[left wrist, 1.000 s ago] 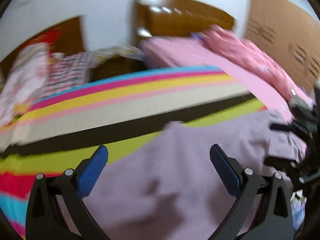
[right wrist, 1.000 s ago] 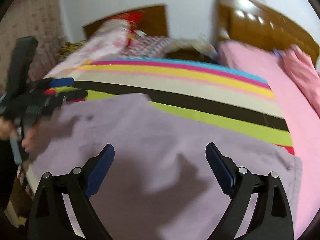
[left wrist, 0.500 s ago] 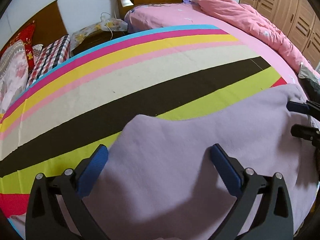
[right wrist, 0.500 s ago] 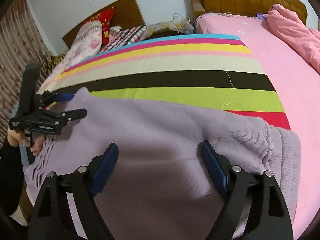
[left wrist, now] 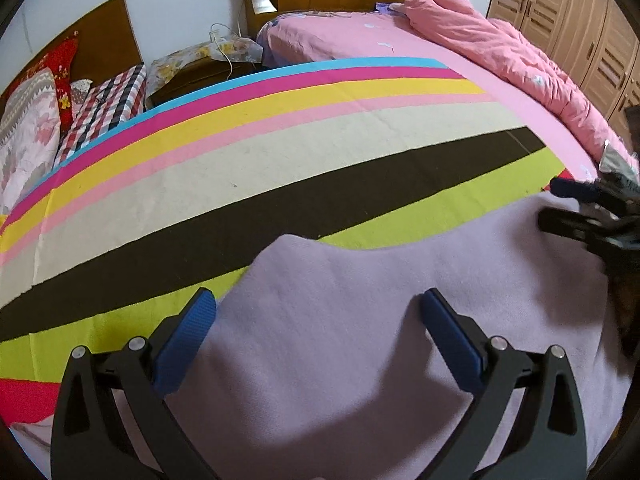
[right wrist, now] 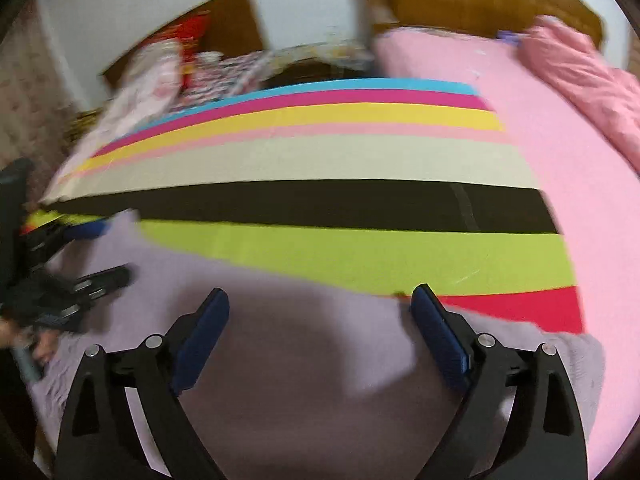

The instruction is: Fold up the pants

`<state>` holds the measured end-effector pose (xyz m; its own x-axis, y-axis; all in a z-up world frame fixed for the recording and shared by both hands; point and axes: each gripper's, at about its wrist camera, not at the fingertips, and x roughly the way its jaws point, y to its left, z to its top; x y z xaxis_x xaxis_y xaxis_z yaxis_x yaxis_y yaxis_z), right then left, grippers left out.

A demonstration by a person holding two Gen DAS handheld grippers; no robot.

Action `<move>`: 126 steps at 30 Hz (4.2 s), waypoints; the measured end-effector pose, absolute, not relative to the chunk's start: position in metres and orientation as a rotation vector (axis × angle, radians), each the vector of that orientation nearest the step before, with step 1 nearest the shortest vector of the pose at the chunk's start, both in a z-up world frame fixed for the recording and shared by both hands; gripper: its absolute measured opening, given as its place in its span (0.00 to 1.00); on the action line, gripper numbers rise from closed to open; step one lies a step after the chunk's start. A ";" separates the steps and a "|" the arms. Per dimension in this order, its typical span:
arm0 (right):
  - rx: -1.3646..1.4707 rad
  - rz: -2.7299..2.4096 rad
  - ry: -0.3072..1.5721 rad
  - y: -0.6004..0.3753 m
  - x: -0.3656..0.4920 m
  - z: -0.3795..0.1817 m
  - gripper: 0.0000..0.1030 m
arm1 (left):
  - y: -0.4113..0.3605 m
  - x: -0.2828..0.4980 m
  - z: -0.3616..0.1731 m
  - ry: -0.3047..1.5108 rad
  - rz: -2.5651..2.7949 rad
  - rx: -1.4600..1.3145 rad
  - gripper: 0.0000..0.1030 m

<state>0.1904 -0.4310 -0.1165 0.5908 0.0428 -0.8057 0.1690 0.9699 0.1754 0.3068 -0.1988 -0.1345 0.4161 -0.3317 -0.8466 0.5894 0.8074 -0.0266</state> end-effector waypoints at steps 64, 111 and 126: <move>-0.044 0.104 0.853 -0.255 0.015 -0.119 0.95 | -0.039 0.107 -0.132 0.787 -0.356 0.226 0.99; 0.173 -0.128 0.776 -0.362 0.015 -0.083 0.95 | -0.159 0.146 -0.072 0.641 -0.369 0.542 0.98; 0.156 -0.157 0.853 -0.361 0.032 -0.095 0.95 | -0.123 0.222 -0.132 0.869 -0.395 0.384 0.99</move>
